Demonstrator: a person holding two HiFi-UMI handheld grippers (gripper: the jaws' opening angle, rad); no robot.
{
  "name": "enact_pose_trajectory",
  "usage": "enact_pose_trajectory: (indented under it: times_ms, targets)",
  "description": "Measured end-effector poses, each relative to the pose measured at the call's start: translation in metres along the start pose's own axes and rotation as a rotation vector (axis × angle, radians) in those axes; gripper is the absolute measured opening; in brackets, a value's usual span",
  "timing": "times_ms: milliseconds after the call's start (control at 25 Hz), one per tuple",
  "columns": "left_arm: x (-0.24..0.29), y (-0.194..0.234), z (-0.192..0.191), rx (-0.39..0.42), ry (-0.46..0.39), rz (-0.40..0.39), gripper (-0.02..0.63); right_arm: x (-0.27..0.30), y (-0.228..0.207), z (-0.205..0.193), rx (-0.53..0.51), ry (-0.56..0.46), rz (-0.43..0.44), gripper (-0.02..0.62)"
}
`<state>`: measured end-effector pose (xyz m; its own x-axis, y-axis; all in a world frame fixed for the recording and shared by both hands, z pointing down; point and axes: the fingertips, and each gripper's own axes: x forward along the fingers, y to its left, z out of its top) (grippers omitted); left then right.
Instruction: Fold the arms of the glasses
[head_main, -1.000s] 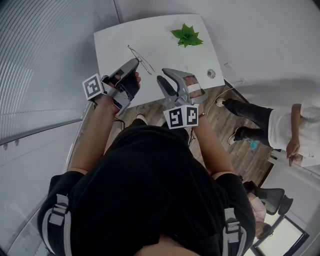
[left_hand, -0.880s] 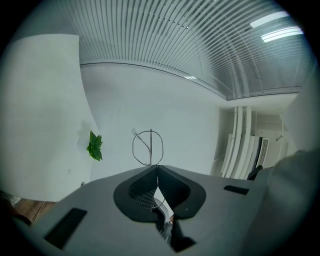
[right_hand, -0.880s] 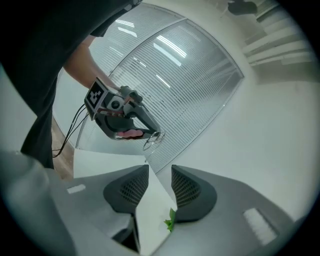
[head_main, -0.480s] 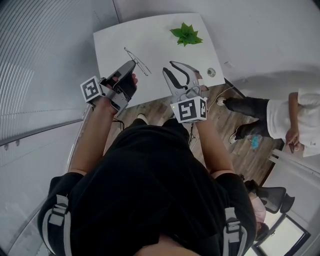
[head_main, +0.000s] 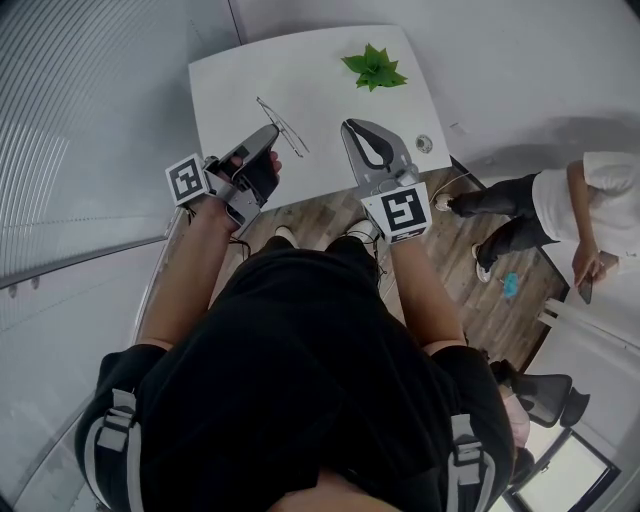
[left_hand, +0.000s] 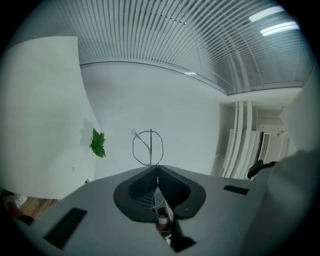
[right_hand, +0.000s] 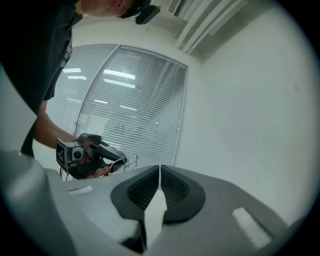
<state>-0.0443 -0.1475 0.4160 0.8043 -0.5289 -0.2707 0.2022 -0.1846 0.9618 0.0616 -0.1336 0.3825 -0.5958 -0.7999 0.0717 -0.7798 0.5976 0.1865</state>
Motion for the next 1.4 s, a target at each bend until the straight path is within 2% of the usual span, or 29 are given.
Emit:
enact_pose_trajectory:
  times_ms: [280, 1400]
  targets:
    - [0.002, 0.001, -0.005, -0.006, 0.013, -0.003, 0.012, -0.003, -0.014, -0.006, 0.102, -0.022, -0.03, 0.012]
    - [0.003, -0.002, -0.005, 0.0, 0.014, -0.007, 0.012, -0.007, -0.022, -0.015, 0.14, -0.023, -0.056, 0.011]
